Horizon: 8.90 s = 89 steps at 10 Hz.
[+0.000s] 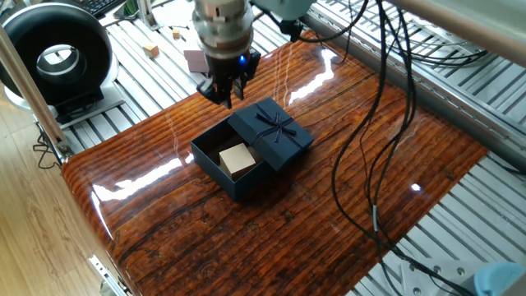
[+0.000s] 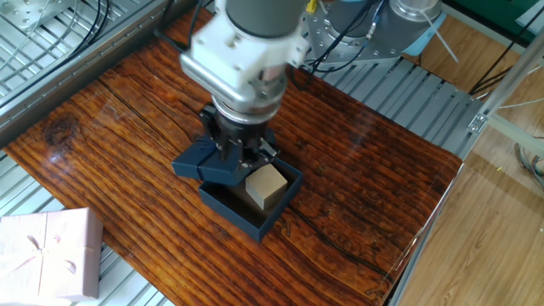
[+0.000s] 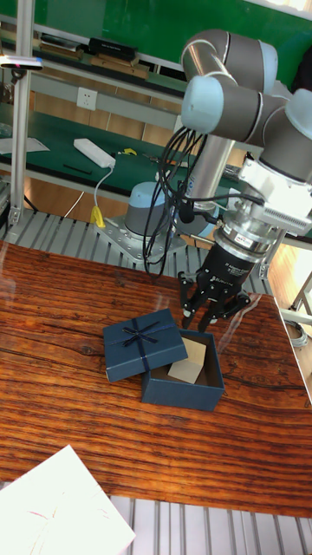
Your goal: Cover the box
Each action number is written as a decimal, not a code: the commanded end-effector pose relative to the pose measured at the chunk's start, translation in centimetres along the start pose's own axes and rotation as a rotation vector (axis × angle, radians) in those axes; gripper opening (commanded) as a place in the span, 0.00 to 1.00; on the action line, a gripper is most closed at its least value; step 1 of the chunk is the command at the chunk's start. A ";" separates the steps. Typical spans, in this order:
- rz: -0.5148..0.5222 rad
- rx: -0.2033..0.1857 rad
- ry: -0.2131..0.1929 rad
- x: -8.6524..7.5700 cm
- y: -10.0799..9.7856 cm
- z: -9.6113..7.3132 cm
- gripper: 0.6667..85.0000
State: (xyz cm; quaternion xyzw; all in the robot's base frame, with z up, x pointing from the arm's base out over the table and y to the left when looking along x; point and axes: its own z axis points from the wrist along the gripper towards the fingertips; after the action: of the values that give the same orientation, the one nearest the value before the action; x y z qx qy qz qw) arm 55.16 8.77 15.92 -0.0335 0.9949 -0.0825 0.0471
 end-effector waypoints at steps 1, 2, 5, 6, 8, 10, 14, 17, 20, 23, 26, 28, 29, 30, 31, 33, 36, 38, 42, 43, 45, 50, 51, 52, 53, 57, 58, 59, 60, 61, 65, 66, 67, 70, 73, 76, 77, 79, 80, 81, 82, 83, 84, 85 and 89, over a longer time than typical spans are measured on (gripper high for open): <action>-0.025 0.015 0.011 1.0 0.5 1.3 0.50; -0.019 0.013 -0.003 0.6 0.5 1.6 0.55; 0.037 0.000 -0.070 -1.1 1.1 2.7 0.65; 0.051 0.012 -0.075 -1.3 1.1 2.8 0.65; 0.132 0.009 -0.063 -1.1 1.3 2.7 0.65; 0.190 0.015 -0.052 -1.1 1.0 2.8 0.61; 0.212 0.043 -0.016 -0.1 0.2 3.1 0.60; 0.204 0.051 -0.007 0.1 -0.1 3.2 0.60; 0.144 0.044 -0.026 -0.4 0.3 2.8 0.59; 0.093 0.077 -0.004 -0.8 -0.3 1.6 0.54; 0.070 0.055 -0.086 -3.6 0.4 0.8 0.54; 0.075 0.093 -0.080 -3.5 -0.5 0.6 0.51; 0.058 0.131 -0.057 -2.9 -1.5 0.5 0.50; 0.019 0.178 -0.051 -2.8 -2.6 0.3 0.48; -0.006 0.184 -0.041 -2.6 -2.8 0.3 0.48; -0.052 0.155 -0.021 -2.2 -2.0 0.4 0.47; -0.122 0.136 0.028 -1.0 -1.6 0.5 0.49; 0.010 0.074 0.073 0.4 0.1 0.6 0.50; 0.176 0.083 0.087 0.1 0.7 2.2 0.49; 0.200 0.080 0.086 0.0 0.8 2.3 0.49; 0.233 0.086 0.080 -0.4 0.7 2.5 0.49; 0.265 0.069 0.089 -1.8 1.6 4.0 0.62; 0.252 0.076 0.089 -2.0 1.6 4.3 0.68; 0.248 0.081 0.092 -2.1 1.6 4.6 0.70; 0.246 0.084 0.095 -2.1 1.8 4.9 0.72; 0.210 0.122 0.181 0.0 1.9 6.1 0.72; 0.194 0.135 0.210 0.7 1.7 6.1 0.71; 0.184 0.145 0.232 1.3 1.5 6.0 0.71; 0.175 0.149 0.241 1.5 1.4 6.0 0.71; 0.174 0.146 0.242 1.5 1.5 6.0 0.70; 0.183 0.138 0.242 1.5 1.7 6.0 0.68; 0.179 0.139 0.247 1.6 1.7 6.0 0.68; 0.170 0.144 0.250 1.7 1.5 5.9 0.68; 0.126 0.144 0.254 1.7 1.1 5.5 0.68; 0.089 0.167 0.263 1.8 -0.1 4.9 0.68; 0.090 0.154 0.275 1.9 0.0 4.9 0.68; 0.099 0.142 0.279 2.1 0.4 5.2 0.69; 0.113 0.139 0.284 2.5 0.7 5.3 0.69; 0.128 0.120 0.277 2.5 1.4 5.5 0.69; 0.145 0.113 0.277 2.6 1.8 5.6 0.68; 0.147 0.132 0.277 2.8 1.4 5.6 0.68; 0.146 0.155 0.277 2.8 0.7 5.6 0.66; 0.136 0.187 0.289 3.2 -0.2 5.6 0.64; 0.127 0.211 0.301 3.6 -1.0 5.6 0.63; 0.122 0.238 0.303 3.8 -2.0 6.2 0.63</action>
State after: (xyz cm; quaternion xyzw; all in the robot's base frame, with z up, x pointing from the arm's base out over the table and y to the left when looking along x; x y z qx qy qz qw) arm 52.23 5.97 10.07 0.0434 0.9748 -0.1981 -0.0932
